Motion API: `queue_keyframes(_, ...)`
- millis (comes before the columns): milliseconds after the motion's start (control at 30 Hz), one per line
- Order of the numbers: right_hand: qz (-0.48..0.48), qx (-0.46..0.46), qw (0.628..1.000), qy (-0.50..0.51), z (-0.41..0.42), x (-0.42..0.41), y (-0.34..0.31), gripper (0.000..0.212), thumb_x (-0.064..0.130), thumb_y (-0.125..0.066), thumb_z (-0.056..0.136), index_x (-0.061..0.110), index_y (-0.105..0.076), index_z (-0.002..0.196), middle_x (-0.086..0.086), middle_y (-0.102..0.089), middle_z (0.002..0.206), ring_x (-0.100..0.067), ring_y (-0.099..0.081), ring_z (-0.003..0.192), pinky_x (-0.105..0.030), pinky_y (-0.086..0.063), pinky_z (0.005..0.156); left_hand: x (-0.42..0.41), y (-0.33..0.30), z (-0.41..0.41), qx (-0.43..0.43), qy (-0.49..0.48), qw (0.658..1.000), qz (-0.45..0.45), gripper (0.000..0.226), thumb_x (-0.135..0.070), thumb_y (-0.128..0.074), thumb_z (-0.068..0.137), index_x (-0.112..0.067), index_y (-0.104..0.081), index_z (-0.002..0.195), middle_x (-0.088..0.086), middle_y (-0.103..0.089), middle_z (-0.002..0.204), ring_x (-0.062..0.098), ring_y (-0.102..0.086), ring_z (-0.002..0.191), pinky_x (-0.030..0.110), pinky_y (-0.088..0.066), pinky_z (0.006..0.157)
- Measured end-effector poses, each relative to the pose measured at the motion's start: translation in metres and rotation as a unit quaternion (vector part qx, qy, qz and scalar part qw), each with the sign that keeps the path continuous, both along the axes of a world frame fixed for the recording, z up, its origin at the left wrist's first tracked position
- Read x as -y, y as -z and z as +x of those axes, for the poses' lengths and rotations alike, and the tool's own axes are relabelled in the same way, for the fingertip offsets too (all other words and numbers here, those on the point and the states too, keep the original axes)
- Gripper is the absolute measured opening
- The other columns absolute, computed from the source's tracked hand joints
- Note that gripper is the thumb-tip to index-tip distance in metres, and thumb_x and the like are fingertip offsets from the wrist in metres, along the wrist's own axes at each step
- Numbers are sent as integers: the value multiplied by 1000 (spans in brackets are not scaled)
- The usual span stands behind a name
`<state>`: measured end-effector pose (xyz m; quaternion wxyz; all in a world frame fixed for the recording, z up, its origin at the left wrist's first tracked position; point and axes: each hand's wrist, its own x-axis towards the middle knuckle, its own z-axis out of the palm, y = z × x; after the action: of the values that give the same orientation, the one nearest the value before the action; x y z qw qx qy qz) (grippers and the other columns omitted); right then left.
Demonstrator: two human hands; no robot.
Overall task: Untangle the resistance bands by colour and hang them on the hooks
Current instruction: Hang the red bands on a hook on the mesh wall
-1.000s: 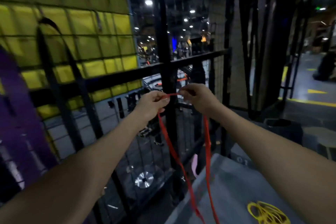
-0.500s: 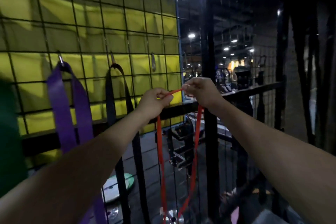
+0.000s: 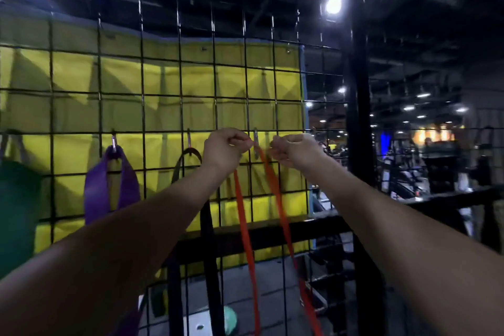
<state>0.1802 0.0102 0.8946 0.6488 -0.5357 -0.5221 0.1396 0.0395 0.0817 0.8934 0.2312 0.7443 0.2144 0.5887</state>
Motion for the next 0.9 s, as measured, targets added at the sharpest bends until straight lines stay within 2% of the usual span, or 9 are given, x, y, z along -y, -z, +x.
queue_keyframes(100,-35,24,999,-5,-1,-19,-12,24,7,-50,93,16,-52,71,-6,-59,82,-17,-59,75,-28,-53,76,-6,-2,2,-25,-11,1000,-3,6,-10,-69,80,-14,-65,82,4,-61,78,13,-54,68,22,-44,61)
queue_keyframes(167,-60,49,997,4,-4,-27,-16,27,7,-50,93,18,-50,68,-8,-58,91,-20,-57,86,-37,-51,91,-8,-2,2,-35,-17,999,-2,6,-9,-69,80,-14,-65,82,7,-63,82,13,-55,70,24,-46,63)
queue_keyframes(333,-46,9,999,1,-8,-37,-24,27,15,-52,93,19,-49,67,-10,-57,94,-23,-56,88,-42,-50,97,-9,-7,-2,-59,-25,998,8,9,-10,-70,79,-9,-67,88,7,-65,78,14,-56,68,27,-48,66)
queue_keyframes(433,-42,-13,999,-12,-8,-41,-25,24,21,-55,91,19,-49,68,-7,-57,90,-22,-55,89,-39,-49,94,-9,-9,-2,-64,-26,998,8,8,-10,-71,79,-11,-66,85,3,-63,70,14,-57,67,28,-48,65)
queue_keyframes(533,-61,-29,997,-37,-9,-45,-23,18,26,-59,89,18,-53,74,-9,-59,94,-22,-58,86,-37,-51,89,-10,-11,1,-59,-12,998,0,13,-7,-71,78,-17,-63,75,-3,-60,64,8,-54,59,19,-45,56)
queue_keyframes(600,-68,-52,995,-59,-10,-42,-23,16,26,-61,89,11,-59,84,-8,-62,85,-19,-59,73,-29,-55,71,-8,-11,3,-59,-4,998,0,13,-6,-70,79,-16,-63,75,-3,-60,63,4,-54,55,16,-45,53)
queue_keyframes(667,-68,-67,992,-79,-10,-36,-26,21,22,-62,89,3,-62,97,-9,-61,80,-15,-57,64,-21,-53,50,-6,-11,5,-54,8,998,4,8,-6,-70,79,-12,-65,80,3,-62,67,10,-56,60,23,-49,61)
queue_keyframes(733,-69,-71,990,-96,-10,-32,-30,21,18,-61,89,0,-61,99,-11,-59,78,-16,-56,61,-17,-50,40,-5,-12,6,-48,14,999,15,5,-6,-69,79,-7,-68,84,11,-65,75,19,-57,69,35,-52,68)
queue_keyframes(900,-75,-35,993,-84,-11,-37,-34,29,18,-59,90,-7,-59,105,-11,-59,64,-18,-58,53,-31,-54,59,-7,-16,11,6,11,1000,16,5,-7,-66,82,-4,-70,86,3,-63,75,13,-54,65,27,-50,61)
